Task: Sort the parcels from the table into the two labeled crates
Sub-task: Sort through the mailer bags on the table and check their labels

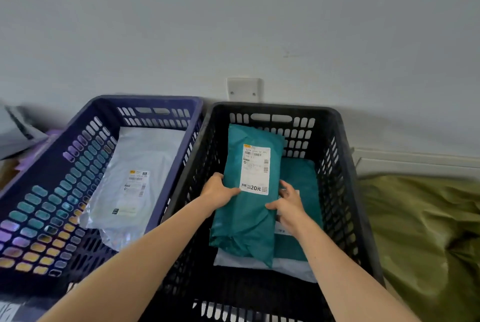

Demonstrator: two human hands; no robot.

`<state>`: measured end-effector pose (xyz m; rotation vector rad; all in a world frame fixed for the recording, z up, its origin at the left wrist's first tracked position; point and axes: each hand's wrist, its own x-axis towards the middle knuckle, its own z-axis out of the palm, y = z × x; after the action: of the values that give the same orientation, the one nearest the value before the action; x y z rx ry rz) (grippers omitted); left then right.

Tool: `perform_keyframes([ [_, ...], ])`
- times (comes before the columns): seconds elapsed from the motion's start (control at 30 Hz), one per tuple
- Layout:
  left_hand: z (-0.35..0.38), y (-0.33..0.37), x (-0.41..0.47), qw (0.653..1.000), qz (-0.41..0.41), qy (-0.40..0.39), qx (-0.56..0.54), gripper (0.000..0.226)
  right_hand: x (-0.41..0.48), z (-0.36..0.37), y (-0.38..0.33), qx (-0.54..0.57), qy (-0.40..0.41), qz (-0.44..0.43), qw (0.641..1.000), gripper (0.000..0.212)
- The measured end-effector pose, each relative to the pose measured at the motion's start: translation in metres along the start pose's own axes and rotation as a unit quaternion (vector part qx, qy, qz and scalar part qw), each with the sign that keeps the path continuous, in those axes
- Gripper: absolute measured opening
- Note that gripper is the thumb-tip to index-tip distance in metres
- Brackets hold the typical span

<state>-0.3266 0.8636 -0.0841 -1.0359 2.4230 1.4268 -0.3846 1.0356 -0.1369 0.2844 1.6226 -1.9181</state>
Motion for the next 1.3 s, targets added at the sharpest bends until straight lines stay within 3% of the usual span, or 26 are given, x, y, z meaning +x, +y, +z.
perform_keyframes([
  [0.47,0.022,-0.03,0.017,0.985,0.055,0.008,0.165,0.061,0.023,0.021,0.034,-0.026,0.015,0.02,0.999,0.083],
  [0.6,0.037,-0.04,0.015,0.958,0.105,-0.023,0.268,0.064,0.03,0.023,0.039,-0.069,0.022,0.007,0.997,0.082],
  [0.87,0.047,-0.061,0.017,0.928,0.131,-0.053,0.345,0.066,0.04,0.031,0.043,-0.191,-0.015,-0.031,0.981,0.075],
  [0.97,0.049,-0.065,0.017,0.921,0.13,-0.057,0.362,0.063,0.037,0.031,0.041,-0.296,-0.032,-0.054,0.953,0.074],
  [1.07,0.054,-0.066,0.016,0.915,0.144,-0.053,0.372,0.057,0.034,0.025,0.035,-0.396,-0.053,-0.135,0.907,0.08],
  [1.17,0.059,-0.067,0.016,0.905,0.165,-0.05,0.39,0.056,0.038,0.006,0.027,-0.51,-0.113,-0.152,0.839,0.093],
  [1.3,0.063,-0.069,0.017,0.898,0.165,-0.055,0.404,0.058,0.049,-0.016,0.022,-0.638,-0.159,-0.158,0.737,0.089],
])
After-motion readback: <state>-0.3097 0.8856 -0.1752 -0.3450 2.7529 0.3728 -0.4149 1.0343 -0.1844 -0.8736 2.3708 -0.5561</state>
